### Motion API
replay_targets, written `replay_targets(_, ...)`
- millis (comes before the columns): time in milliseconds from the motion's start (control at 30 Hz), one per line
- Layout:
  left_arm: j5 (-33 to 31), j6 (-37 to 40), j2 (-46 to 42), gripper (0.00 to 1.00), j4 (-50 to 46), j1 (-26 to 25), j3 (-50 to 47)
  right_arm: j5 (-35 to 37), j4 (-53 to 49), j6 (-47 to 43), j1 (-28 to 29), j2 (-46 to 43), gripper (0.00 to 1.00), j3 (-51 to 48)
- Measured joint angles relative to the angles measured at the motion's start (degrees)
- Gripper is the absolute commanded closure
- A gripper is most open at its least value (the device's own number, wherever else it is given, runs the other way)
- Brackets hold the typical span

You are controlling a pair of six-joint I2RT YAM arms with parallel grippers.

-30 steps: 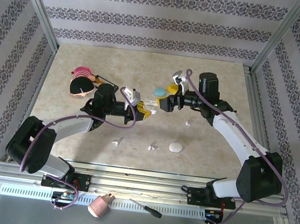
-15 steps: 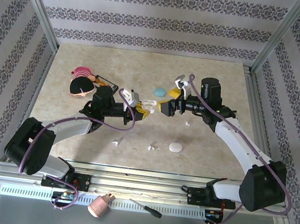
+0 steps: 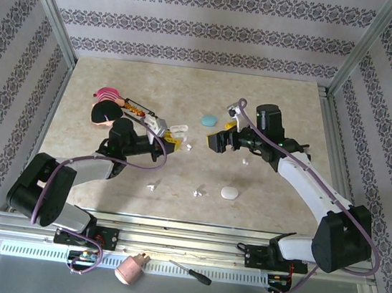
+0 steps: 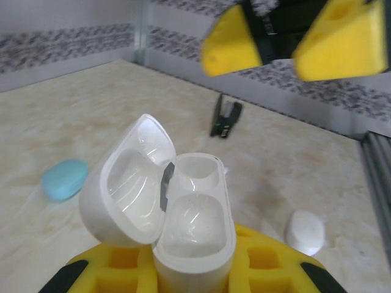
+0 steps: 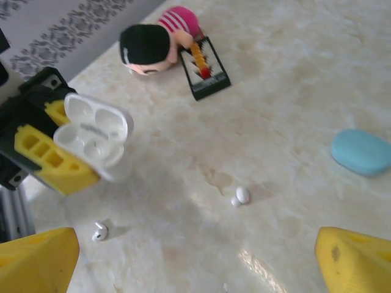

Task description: Insert wireless bluetooth earbuds into charging case

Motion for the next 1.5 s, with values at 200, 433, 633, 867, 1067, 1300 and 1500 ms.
replay_targets(200, -2.6, 4.2, -0.3, 0.97, -0.1, 4.6, -0.4, 7.6, -8.6, 0.6, 7.4, 2.3, 0.15, 0.9)
replay_targets(433, -3.1, 10.4, -1.2, 0.97, -0.3, 10.8, -0.5, 15.5, -22.3, 0.2, 18.0, 9.3, 0.31, 5.7)
replay_targets(633, -2.5, 11.3, -1.0, 0.97, 2.3, 15.1, -1.8, 20.4, -33.6, 0.3, 23.1, 18.4, 0.49, 13.1)
replay_targets(867, -2.0, 11.5, -0.3, 0.97, 5.2, 16.2, -4.2, 23.9, -42.1, 0.9, 26.6, 28.7, 0.56, 20.6)
replay_targets(1067, -1.6, 11.5, 0.5, 0.97, 7.5, 16.9, -4.5, 24.1, -44.5, 1.8, 27.5, 34.2, 0.56, 23.8)
replay_targets(1300, -0.9, 11.4, 1.6, 0.97, 9.2, 17.1, -4.6, 24.3, -45.5, 2.6, 27.4, 37.4, 0.59, 24.3)
replay_targets(1500, -0.3, 11.0, 2.1, 0.97, 9.9, 17.1, -4.6, 24.2, -45.5, 3.2, 27.1, 38.2, 0.67, 24.3)
